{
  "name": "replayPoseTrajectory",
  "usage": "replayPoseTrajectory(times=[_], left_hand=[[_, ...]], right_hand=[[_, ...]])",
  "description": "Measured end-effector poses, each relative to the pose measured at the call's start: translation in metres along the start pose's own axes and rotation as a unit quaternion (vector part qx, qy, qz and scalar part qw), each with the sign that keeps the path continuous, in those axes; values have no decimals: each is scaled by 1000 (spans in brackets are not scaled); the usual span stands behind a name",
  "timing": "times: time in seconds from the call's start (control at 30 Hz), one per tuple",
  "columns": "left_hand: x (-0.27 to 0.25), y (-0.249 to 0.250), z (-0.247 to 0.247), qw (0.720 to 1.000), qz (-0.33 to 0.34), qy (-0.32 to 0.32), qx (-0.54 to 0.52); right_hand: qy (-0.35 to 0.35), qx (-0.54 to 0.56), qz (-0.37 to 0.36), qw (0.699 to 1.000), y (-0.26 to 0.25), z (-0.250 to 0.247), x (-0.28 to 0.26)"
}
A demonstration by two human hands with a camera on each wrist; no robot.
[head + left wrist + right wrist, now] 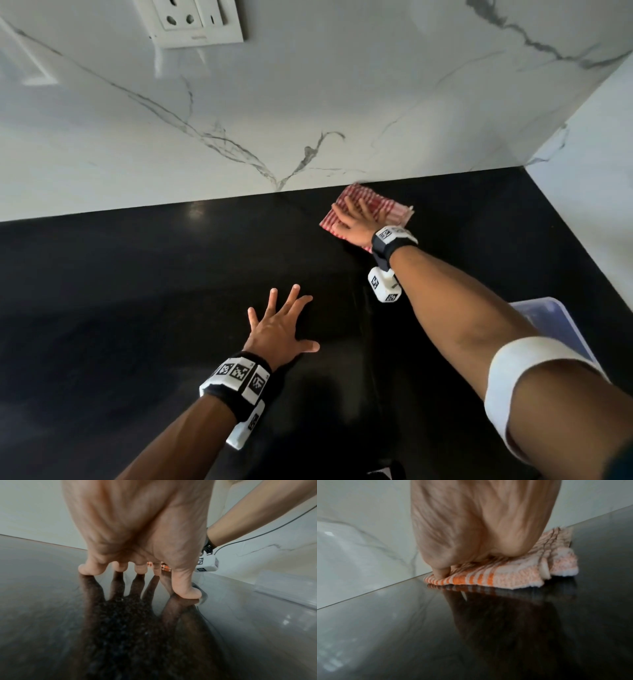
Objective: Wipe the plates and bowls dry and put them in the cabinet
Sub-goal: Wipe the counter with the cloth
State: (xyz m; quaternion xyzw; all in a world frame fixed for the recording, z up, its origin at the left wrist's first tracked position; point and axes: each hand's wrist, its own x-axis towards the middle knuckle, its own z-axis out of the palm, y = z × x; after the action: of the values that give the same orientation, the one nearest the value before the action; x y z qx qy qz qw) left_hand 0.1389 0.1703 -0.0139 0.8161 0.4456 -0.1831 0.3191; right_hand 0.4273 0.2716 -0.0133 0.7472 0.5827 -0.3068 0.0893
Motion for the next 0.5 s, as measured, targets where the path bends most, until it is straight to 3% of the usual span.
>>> replayPoseTrajectory(times=[0.2, 0.3, 0.37, 0.43, 0.5], left_hand=[[-9, -2, -1, 997, 25, 37, -55], [-16, -7, -5, 977, 21, 134, -165], [-22, -7, -7, 967, 16, 185, -174], [-25, -1, -7, 969, 13, 186, -165], [-26, 7, -2, 970, 10, 171, -171]], right_hand=[[-42, -61, -104, 992, -23, 51, -63], [-33, -84, -145, 985, -21, 83, -107], [-24, -77, -164, 983, -17, 103, -134], [-1, 2, -178, 984, -13, 117, -157], [92, 151, -168, 970, -7, 130, -175]])
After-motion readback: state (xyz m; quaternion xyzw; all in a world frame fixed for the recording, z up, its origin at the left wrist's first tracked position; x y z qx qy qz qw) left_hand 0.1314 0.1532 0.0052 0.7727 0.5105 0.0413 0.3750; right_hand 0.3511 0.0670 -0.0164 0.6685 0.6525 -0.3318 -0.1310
